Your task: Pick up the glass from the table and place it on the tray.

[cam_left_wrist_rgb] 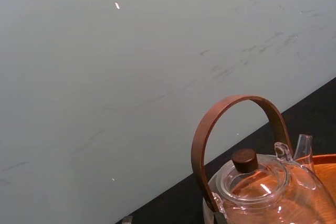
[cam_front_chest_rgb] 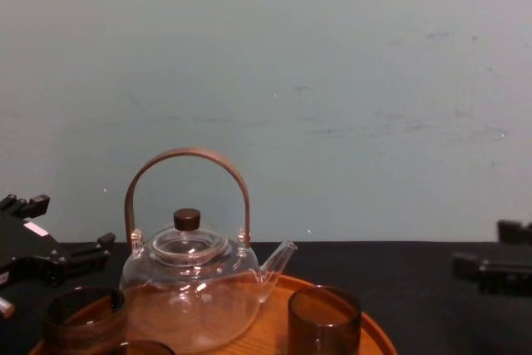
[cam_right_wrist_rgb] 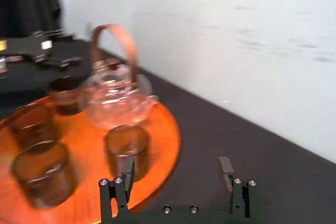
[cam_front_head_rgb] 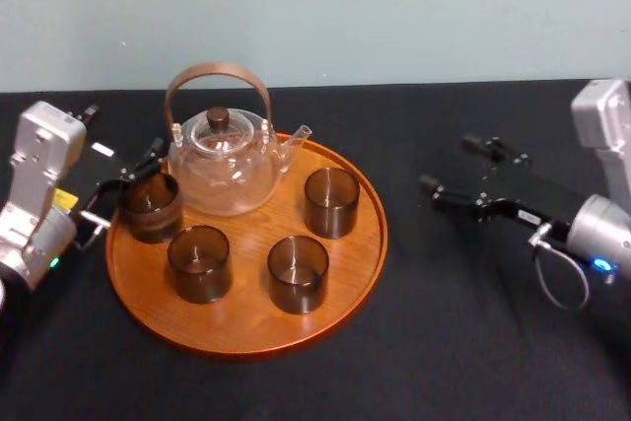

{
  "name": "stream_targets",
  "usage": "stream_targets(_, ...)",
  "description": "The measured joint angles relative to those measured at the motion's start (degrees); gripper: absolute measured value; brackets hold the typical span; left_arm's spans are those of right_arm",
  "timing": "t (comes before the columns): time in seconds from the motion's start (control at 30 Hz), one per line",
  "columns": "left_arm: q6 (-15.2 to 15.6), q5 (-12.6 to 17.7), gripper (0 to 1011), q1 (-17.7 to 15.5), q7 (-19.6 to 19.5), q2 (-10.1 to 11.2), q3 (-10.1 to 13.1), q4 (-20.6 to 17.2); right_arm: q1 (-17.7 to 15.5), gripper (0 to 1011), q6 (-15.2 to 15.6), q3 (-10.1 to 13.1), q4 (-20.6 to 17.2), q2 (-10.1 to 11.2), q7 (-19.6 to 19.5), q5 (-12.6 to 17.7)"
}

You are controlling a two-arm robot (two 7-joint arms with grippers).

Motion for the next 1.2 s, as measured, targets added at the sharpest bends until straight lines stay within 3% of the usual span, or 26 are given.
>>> stream_targets(0.13,0.0,0.0,1001,0.0,0.0,0.0,0.0,0.0,-2.8,1002,-1.3,2.9,-1.0,-1.5,-5.4,-0.7)
stream_targets(0.3,0.0,0.0,1001,0.0,0.0,0.0,0.0,0.0,-4.8,1002,-2.5,5.1,-1.1,-3.4,-10.0,-2.1)
stream_targets(0.47,0.0,0.0,1001,0.0,0.0,0.0,0.0,0.0,-5.7,1002,-3.8,5.8,0.1,-5.5,-13.6,-4.7)
stream_targets(0.87,0.0,0.0,1001,0.0,0.0,0.0,0.0,0.0,-5.4,1002,-4.4,6.2,3.9,-9.2,-15.0,-7.1)
stream_targets(1.2,0.0,0.0,1002,0.0,0.0,0.0,0.0,0.0,-5.2,1002,-4.4,6.5,4.5,-9.9,-14.9,-7.4)
